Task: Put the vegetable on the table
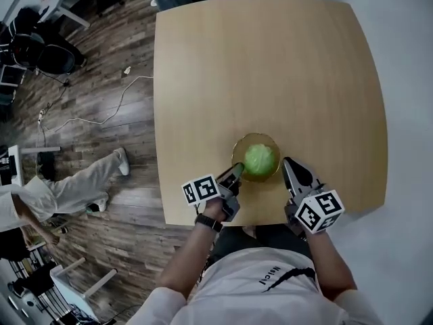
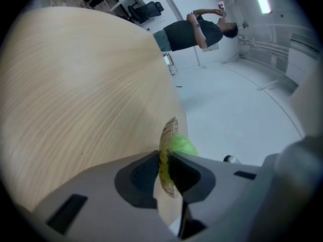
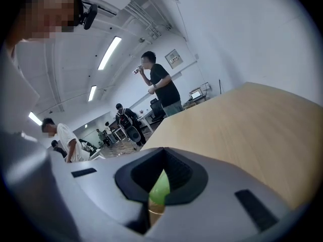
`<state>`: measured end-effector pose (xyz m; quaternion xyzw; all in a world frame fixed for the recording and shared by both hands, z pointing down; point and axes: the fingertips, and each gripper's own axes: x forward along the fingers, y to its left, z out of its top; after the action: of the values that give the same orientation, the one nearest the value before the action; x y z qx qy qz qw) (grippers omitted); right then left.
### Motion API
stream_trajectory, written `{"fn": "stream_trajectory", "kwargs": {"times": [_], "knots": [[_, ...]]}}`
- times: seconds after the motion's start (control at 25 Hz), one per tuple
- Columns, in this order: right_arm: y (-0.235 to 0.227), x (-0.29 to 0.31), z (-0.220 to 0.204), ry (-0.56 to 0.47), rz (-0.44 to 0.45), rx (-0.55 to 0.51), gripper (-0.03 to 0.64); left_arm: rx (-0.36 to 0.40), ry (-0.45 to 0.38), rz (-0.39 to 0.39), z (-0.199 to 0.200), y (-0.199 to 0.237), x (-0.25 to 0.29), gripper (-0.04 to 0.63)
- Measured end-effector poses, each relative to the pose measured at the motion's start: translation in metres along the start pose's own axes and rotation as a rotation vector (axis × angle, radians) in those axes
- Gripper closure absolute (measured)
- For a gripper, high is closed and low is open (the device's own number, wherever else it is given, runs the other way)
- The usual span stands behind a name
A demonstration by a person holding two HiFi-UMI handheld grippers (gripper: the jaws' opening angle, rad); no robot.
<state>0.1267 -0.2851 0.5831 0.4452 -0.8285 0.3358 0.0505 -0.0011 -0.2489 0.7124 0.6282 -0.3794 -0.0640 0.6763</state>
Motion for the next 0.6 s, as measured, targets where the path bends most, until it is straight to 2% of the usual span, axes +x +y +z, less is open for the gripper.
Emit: {"fn": "stream_trajectory", "kwargs": {"times": [0.32, 0.6], "knots": [[-0.029, 0.013, -0.007, 0.008, -0.017, 0.018, 0.603, -0.011, 0.021, 0.039, -0.003, 0.024, 0.028, 0.529], [-0.043, 0.016, -0.008, 0.016, -0.027, 0.034, 0.603, -0.033, 0.031, 0.031, 0.000, 0.025, 0.047, 0.528]]}}
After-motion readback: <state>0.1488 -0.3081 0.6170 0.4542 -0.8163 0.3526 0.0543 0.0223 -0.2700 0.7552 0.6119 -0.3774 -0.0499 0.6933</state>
